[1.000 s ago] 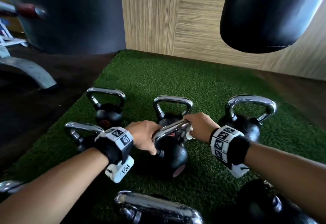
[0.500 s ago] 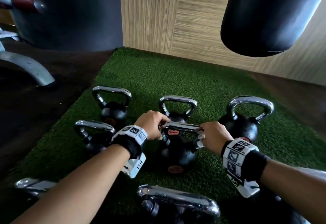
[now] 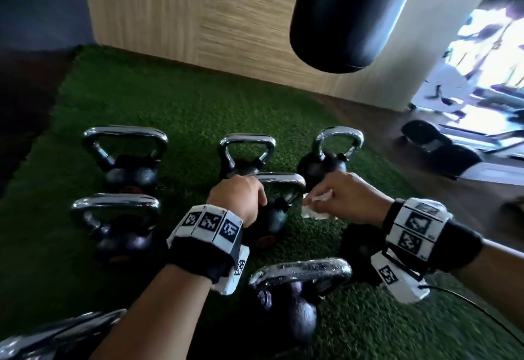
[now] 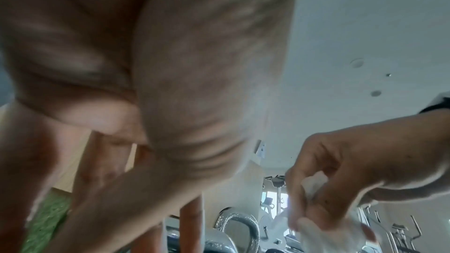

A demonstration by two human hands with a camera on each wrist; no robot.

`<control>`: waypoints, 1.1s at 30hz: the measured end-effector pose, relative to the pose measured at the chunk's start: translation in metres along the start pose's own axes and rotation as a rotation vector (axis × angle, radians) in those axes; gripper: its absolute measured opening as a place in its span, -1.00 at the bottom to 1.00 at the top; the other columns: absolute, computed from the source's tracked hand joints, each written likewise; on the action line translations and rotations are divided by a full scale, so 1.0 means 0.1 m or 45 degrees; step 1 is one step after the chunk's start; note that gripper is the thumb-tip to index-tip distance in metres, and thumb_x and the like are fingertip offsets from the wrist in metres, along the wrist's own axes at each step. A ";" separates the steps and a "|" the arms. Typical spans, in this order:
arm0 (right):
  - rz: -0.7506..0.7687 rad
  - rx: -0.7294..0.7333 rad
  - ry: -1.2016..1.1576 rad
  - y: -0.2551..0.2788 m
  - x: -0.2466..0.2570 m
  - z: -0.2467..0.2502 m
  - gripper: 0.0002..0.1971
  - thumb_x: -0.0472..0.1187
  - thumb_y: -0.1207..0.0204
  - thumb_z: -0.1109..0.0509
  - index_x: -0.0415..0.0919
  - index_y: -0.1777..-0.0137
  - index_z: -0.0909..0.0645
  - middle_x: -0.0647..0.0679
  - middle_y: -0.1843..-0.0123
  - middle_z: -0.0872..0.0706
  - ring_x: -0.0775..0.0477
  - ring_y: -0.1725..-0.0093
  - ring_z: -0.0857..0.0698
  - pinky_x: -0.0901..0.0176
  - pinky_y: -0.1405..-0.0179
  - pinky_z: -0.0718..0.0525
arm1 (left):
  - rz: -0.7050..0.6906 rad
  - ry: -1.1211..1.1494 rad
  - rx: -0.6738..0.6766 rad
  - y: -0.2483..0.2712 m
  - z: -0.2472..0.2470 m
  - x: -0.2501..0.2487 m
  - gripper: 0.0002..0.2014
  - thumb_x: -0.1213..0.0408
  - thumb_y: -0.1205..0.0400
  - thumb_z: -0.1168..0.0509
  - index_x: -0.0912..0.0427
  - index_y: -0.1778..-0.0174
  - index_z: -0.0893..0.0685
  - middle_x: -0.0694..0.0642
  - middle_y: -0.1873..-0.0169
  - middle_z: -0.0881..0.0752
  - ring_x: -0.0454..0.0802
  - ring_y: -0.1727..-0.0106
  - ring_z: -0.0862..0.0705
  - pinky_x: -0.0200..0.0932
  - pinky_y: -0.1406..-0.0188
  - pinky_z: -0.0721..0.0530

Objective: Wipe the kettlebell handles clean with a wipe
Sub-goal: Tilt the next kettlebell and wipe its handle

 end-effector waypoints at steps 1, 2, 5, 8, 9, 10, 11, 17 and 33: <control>-0.032 0.035 -0.019 0.11 0.03 -0.01 -0.89 -0.13 -0.45 -0.59 0.04 0.05 -0.89 0.18 0.19 -0.81 0.42 0.26 -0.69 0.54 0.19 -0.56 | -0.032 0.028 0.034 -0.02 -0.04 -0.02 -0.54 0.57 -0.57 -0.24 -0.14 -0.05 -0.78 -0.05 -0.10 -0.81 0.02 -0.16 -0.78 -0.09 -0.21 -0.76; -0.074 0.067 -0.042 0.21 0.04 -0.02 -0.90 -0.14 -0.46 -0.59 0.03 0.06 -0.89 0.14 0.19 -0.82 0.33 0.27 -0.72 0.41 0.17 -0.64 | -0.072 0.049 0.095 -0.03 -0.12 -0.03 -0.54 0.58 -0.58 -0.23 -0.12 -0.04 -0.78 -0.06 -0.07 -0.79 0.00 -0.14 -0.78 -0.21 -0.08 -0.75; -0.193 0.100 -0.126 0.56 0.04 -0.03 -0.94 -0.08 -0.43 -0.63 0.03 0.11 -0.89 0.11 0.19 -0.85 0.13 0.22 -0.82 0.18 0.16 -0.79 | -0.153 0.080 0.274 0.03 -0.37 0.04 -0.51 0.60 -0.60 -0.21 -0.09 -0.15 -0.80 -0.01 0.00 -0.78 -0.10 0.10 -0.69 -0.54 0.59 -0.47; -0.182 0.103 -0.240 0.84 0.04 -0.07 -0.90 0.12 -0.42 -0.61 0.17 0.14 -0.87 0.30 0.20 -0.84 0.35 0.17 -0.77 0.39 0.14 -0.69 | -0.134 0.068 0.334 0.13 -0.57 0.24 -0.51 0.56 -0.63 -0.23 -0.13 -0.22 -0.78 -0.06 0.04 -0.73 -0.16 0.14 -0.64 -0.52 0.56 -0.42; -0.166 0.094 -0.278 0.90 0.05 -0.10 -0.93 0.14 -0.46 -0.57 0.25 0.19 -0.85 0.32 0.22 -0.83 0.39 0.21 -0.75 0.47 0.23 -0.62 | -0.123 0.047 0.382 0.19 -0.69 0.32 -0.51 0.55 -0.63 -0.25 -0.15 -0.25 -0.77 -0.09 0.05 -0.72 -0.18 0.12 -0.64 -0.51 0.48 -0.45; -0.133 0.063 -0.280 0.92 0.04 -0.12 -0.87 0.13 -0.51 -0.53 0.32 0.27 -0.83 0.29 0.26 -0.82 0.39 0.28 -0.72 0.51 0.31 -0.57 | -0.123 0.028 0.445 0.26 -0.82 0.38 -0.49 0.54 -0.62 -0.27 -0.16 -0.28 -0.75 -0.12 0.05 -0.73 -0.19 0.11 -0.65 -0.51 0.40 -0.49; -0.101 0.027 -0.262 0.93 0.01 -0.14 -0.79 0.11 -0.56 -0.49 0.34 0.31 -0.81 0.20 0.29 -0.81 0.35 0.32 -0.71 0.48 0.34 -0.56 | -0.134 0.024 0.512 0.33 -0.97 0.43 -0.47 0.54 -0.58 -0.32 -0.18 -0.31 -0.73 -0.15 0.04 -0.75 -0.21 0.08 -0.68 -0.49 0.30 -0.58; 0.181 -0.193 -0.275 1.00 -0.06 -0.12 -0.73 -0.18 -0.51 -0.57 0.21 -0.13 -0.82 0.24 0.13 -0.76 0.32 0.16 -0.69 0.55 0.20 -0.52 | 0.027 0.429 0.551 0.54 -1.63 0.67 -0.26 0.02 -0.13 -0.81 -0.30 -0.24 -0.71 -0.27 -0.10 -0.82 -0.32 -0.17 -0.76 -0.28 -0.21 -0.72; 0.519 -0.302 -0.291 1.19 0.15 -0.35 -0.72 -0.46 -0.48 -0.40 -0.17 -0.02 -0.86 -0.04 -0.01 -0.65 -0.06 0.04 -0.71 0.17 -0.08 -0.68 | 0.243 1.000 0.038 0.90 -1.95 0.37 -0.32 -0.26 -0.47 -0.48 -0.45 -0.55 -0.48 -0.44 -0.53 -0.49 -0.45 -0.57 -0.38 -0.30 -0.55 -0.21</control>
Point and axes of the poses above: each hand's wrist, its own y-axis away from the middle knuckle, its own z-axis out of the back of the hand, x = y × z, the point moved 8 cm from there along -y, towards the middle knuckle
